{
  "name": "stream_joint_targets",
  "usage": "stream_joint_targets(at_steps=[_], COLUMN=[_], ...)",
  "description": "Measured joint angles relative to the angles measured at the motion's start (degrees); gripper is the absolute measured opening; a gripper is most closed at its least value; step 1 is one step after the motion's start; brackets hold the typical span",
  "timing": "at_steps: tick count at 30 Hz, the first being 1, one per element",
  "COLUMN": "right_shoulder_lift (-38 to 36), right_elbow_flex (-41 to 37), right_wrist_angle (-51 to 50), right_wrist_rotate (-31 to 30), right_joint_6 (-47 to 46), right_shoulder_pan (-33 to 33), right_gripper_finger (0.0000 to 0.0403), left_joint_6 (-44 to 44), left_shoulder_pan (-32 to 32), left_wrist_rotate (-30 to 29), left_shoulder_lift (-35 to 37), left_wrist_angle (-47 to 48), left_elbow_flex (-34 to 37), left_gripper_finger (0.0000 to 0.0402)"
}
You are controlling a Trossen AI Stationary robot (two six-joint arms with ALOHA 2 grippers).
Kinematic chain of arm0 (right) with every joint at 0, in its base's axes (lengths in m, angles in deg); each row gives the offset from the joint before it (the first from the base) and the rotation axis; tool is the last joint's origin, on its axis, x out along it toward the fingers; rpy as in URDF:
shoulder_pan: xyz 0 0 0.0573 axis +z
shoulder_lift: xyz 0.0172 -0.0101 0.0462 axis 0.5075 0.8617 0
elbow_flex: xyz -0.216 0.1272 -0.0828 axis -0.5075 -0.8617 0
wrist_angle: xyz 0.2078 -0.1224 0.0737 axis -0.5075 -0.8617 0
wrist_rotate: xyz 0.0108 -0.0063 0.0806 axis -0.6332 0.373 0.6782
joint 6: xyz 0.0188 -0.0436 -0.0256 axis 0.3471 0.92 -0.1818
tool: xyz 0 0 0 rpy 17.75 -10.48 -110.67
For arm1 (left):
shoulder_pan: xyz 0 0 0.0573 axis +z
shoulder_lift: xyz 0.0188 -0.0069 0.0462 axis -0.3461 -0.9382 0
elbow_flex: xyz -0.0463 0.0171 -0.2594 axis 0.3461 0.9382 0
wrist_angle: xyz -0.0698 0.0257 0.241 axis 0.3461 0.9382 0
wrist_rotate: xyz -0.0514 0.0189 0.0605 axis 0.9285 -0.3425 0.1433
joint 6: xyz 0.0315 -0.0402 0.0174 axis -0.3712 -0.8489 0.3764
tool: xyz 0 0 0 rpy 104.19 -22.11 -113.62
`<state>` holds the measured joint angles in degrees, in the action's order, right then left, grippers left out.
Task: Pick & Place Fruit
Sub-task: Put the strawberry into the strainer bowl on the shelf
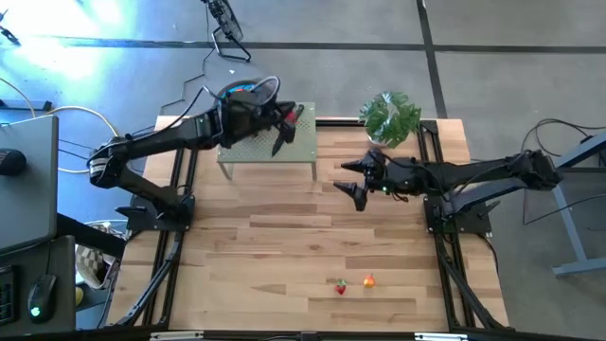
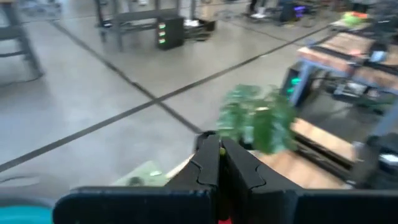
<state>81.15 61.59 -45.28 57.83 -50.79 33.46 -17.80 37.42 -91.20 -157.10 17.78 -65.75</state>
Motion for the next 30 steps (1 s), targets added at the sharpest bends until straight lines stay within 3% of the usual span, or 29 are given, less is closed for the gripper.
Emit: stream_joint_targets(at_steps=[11, 24, 30], right_shoulder_lift=[0.0, 0.0, 0.0], right_elbow_flex=[0.0, 0.0, 0.0], right_wrist_angle=[0.11, 5.45, 8.18], right_wrist_rotate=[6.23, 5.85, 5.81], right_joint_6=[2.92, 2.29, 2.35], right_shoulder_pan=[-8.42, -15.1, -16.89], right_gripper_finger=[0.0284, 0.0271, 0.0271], left_joint_6=[-4.94, -3.06, -2.77], left_shoulder_pan=[12.14, 23.86, 27.79], left_wrist_rotate=[-0.07, -0.15, 2.75], left_shoulder_lift=[0.0, -0.3, -1.17], left_wrist_angle=[8.98, 11.25, 10.67], left_elbow_flex=[0.0, 0.0, 1.6], left_gripper_finger=[0.0, 0.0, 0.0])
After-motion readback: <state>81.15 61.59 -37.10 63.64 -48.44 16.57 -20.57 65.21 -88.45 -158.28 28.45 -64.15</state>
